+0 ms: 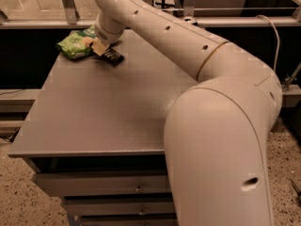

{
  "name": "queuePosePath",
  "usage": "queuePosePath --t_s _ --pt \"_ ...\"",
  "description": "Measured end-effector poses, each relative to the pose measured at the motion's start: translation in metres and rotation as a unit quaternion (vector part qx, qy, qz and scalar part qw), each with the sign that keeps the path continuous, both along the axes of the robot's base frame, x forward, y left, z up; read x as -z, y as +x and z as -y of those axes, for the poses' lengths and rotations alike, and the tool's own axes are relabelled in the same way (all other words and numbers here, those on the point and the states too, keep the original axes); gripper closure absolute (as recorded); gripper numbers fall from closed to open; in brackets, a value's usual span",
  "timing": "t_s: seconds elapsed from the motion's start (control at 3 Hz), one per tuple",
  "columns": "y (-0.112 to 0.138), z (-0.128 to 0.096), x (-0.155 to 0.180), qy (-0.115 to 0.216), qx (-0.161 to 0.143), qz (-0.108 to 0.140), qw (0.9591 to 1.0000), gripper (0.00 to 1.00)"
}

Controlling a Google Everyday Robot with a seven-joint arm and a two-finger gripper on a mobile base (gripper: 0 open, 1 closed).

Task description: Move rxbar chocolate near green rice chip bag

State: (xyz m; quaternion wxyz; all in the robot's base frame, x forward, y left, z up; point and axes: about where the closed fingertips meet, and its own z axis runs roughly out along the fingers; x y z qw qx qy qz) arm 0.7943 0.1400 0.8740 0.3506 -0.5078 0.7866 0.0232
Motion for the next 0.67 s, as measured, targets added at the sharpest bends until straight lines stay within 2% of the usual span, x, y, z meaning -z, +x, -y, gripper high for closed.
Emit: queuePosePath --t_s 0.33,0.67 --pt "0.0006 -0.0032 0.004 -0.001 -0.002 -0.003 1.0 0.0" --pt "0.0002 -0.0036 0.0042 -0.001 -0.003 -0.003 1.0 0.0"
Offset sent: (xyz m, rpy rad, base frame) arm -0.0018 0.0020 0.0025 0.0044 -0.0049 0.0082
